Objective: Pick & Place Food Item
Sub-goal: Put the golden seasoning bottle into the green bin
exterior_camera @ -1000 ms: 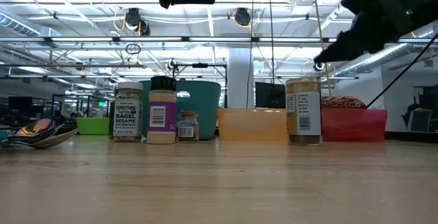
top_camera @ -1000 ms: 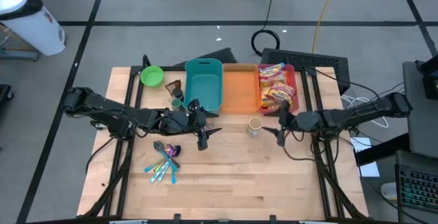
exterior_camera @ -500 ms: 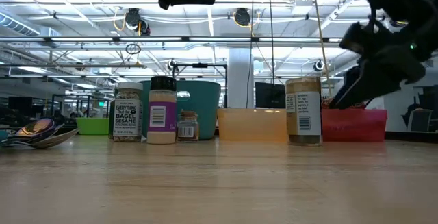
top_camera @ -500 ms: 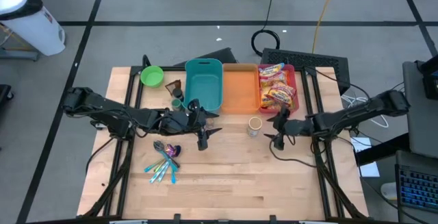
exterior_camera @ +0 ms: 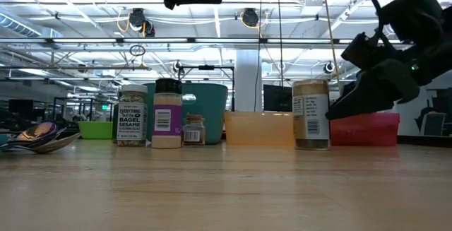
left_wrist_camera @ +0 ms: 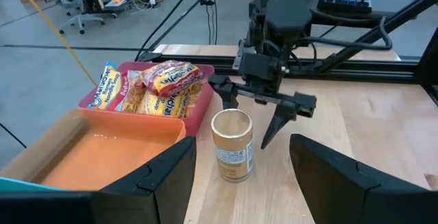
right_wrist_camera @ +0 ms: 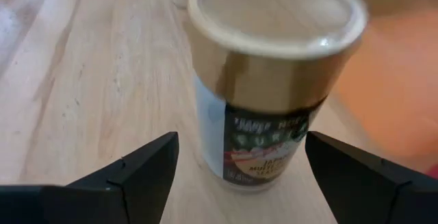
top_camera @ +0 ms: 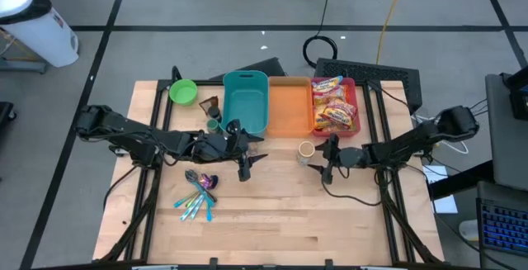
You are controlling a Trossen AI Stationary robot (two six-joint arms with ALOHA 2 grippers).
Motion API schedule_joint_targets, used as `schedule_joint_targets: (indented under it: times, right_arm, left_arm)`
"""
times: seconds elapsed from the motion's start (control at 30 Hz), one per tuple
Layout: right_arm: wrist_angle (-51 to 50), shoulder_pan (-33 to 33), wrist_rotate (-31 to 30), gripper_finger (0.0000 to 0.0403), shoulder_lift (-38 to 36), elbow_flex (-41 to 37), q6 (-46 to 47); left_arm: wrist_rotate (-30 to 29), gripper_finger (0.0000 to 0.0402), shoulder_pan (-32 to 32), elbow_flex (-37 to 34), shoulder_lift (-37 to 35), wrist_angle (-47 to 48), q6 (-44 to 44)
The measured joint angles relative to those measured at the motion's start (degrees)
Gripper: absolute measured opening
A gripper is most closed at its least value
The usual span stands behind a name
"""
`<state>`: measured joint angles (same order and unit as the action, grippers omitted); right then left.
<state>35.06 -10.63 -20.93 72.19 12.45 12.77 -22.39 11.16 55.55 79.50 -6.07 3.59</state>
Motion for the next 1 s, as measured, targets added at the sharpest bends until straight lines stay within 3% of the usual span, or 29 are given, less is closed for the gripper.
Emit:
schedule_joint_targets:
  times: [0.5, 0.83, 1.0]
  right_arm:
    - [24.98, 0.10, -0.04, 0.0309, 18.60, 0.24, -0.82]
    - [26.03, 0.04, 0.17, 0.0308, 26.40, 5.07, -5.85]
    - [25.51, 0.02, 0.38, 0.0281, 26.77, 5.07, -6.58]
  left_arm:
    - [1.83, 0.0244, 0.00, 0.00, 0.00, -0.08, 1.06]
    - [1.94, 0.0244, 0.02, 0.00, 0.00, -0.09, 1.20]
    - [1.94, 0.0244, 0.00, 0.00, 0.00, -0.09, 1.45]
